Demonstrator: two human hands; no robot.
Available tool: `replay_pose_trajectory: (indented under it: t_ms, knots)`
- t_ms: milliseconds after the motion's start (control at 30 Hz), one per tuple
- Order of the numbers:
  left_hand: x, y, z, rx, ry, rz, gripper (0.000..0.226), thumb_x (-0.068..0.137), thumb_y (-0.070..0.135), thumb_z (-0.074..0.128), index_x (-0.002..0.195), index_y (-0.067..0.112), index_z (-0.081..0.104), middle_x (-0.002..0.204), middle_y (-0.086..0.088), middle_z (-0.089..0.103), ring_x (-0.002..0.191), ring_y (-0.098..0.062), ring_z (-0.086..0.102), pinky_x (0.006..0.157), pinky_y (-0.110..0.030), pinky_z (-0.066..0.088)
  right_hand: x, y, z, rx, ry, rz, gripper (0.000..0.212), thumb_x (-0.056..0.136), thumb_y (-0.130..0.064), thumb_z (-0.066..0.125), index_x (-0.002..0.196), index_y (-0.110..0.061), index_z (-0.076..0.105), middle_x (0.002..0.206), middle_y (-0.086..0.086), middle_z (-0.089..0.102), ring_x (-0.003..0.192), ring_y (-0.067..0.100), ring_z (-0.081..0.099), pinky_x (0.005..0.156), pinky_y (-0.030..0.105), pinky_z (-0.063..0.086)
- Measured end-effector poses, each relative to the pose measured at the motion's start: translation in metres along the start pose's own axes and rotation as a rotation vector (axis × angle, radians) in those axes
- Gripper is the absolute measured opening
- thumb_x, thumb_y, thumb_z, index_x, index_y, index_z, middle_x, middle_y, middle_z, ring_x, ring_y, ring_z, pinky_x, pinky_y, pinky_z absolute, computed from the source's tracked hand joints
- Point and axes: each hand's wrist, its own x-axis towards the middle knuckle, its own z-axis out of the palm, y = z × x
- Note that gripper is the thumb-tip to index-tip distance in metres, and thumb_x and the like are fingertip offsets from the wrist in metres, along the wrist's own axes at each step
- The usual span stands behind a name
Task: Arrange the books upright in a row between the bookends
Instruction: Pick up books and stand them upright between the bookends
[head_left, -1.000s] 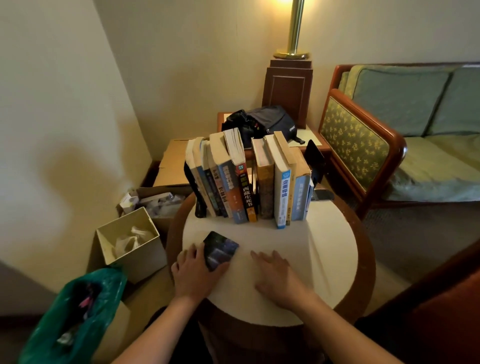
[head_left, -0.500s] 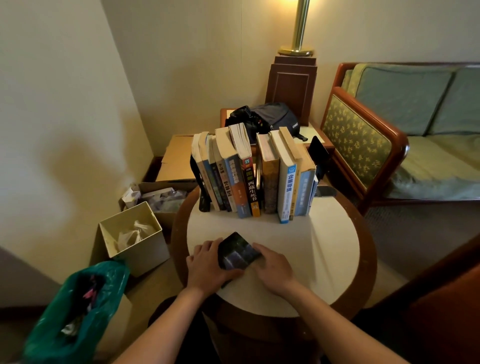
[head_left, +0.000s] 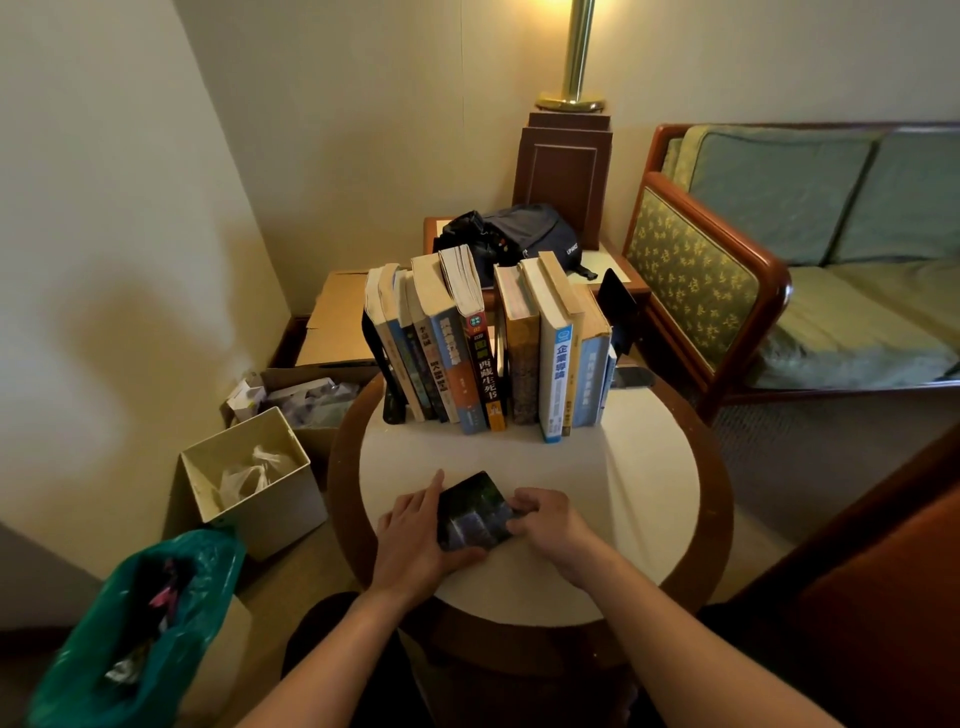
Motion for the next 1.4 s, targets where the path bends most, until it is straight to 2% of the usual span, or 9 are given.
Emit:
replay_pose_trajectory:
  t_ms: [200,467,633,833,933,1033,1200,1300,1400]
  knots:
    - [-0.003,0.008,-0.002,0.043,-0.019,0.109,0.114,0.072,0.077,0.064,0.159,0.031,0.007,0.157,0.008,0.034,0.140,-0.014,0.030,0.112,-0.037,0.031,-0.004,0.005,0.001,0.037,-0.035,-0.074,0.038,0.097,-0.005,0.059,0.134,-0.011,0.058,0.098,-0.012,0.061,0.089,0.003,0.058,0.062,0.011,0.047]
    - [-0.006,0.023,0.001,0.006,0.028,0.265,0.106,0.074,0.069,0.069,0.158,0.030,0.015,0.156,0.006,0.033,0.140,-0.012,0.029,0.115,-0.031,0.031,-0.006,0.014,-0.001,0.005,0.076,-0.092,0.026,0.097,-0.026,0.063,0.119,-0.021,0.050,0.115,0.001,0.061,0.099,0.014,0.062,0.070,0.021,0.054]
    - [0.004,0.039,-0.002,0.042,-0.034,0.290,0.125,0.066,0.078,0.069,0.159,0.029,0.002,0.157,0.007,0.026,0.139,-0.013,0.029,0.114,-0.032,0.034,-0.019,0.006,-0.025,0.119,0.031,-0.161,0.023,0.103,-0.022,0.055,0.122,-0.023,0.043,0.119,0.006,0.063,0.099,0.017,0.067,0.065,0.025,0.060]
    - [0.015,0.070,0.006,-0.018,-0.062,0.270,0.122,0.070,0.068,0.073,0.158,0.030,-0.003,0.153,0.008,0.028,0.136,-0.013,0.034,0.107,-0.033,0.043,-0.030,0.006,-0.063,0.168,-0.032,-0.338,0.069,0.098,-0.013,0.061,0.150,-0.048,0.033,0.137,0.004,0.056,0.123,0.026,0.059,0.074,0.035,0.063]
    - [0.026,0.094,0.007,-0.091,-0.034,0.316,0.118,0.067,0.070,0.074,0.156,0.034,0.005,0.150,0.009,0.035,0.134,-0.014,0.040,0.107,-0.034,0.046,-0.030,0.008,-0.082,0.061,0.088,-0.439,0.067,0.099,-0.008,0.057,0.152,-0.045,0.037,0.143,0.007,0.052,0.125,0.031,0.058,0.074,0.041,0.064]
    - [0.035,0.121,-0.002,-0.082,-0.033,0.373,0.119,0.070,0.069,0.074,0.157,0.032,0.002,0.161,0.007,0.023,0.145,-0.015,0.027,0.115,-0.031,0.027,-0.033,0.005,-0.111,-0.006,0.215,-0.491,0.067,0.099,-0.004,0.054,0.152,-0.040,0.037,0.135,0.006,0.059,0.113,0.025,0.065,0.076,0.042,0.063]
    - [0.070,0.145,-0.027,0.072,0.354,0.582,0.094,0.090,0.063,0.056,0.158,0.013,0.014,0.160,-0.006,0.025,0.148,-0.022,0.025,0.117,-0.048,0.034,-0.029,-0.002,-0.163,-0.063,0.500,-0.531,0.058,0.097,0.001,0.056,0.149,-0.020,0.046,0.110,0.006,0.069,0.078,0.024,0.071,0.063,0.045,0.062]
    - [0.095,0.160,-0.046,0.095,0.483,0.615,0.087,0.093,0.054,0.058,0.157,0.010,0.018,0.162,-0.010,0.023,0.150,-0.026,0.021,0.122,-0.047,0.024,-0.024,-0.016,-0.183,-0.148,0.631,-0.631,0.054,0.096,0.002,0.057,0.147,-0.012,0.046,0.089,0.004,0.069,0.058,0.010,0.063,0.050,0.020,0.053]
    - [0.114,0.175,-0.064,0.142,0.459,0.591,0.080,0.097,0.052,0.051,0.157,0.011,0.017,0.164,-0.009,0.021,0.152,-0.025,0.018,0.122,-0.044,0.020,-0.016,-0.033,-0.193,-0.243,0.677,-0.751,0.054,0.096,0.005,0.056,0.148,-0.006,0.044,0.095,0.002,0.066,0.059,0.002,0.057,0.052,0.010,0.046]
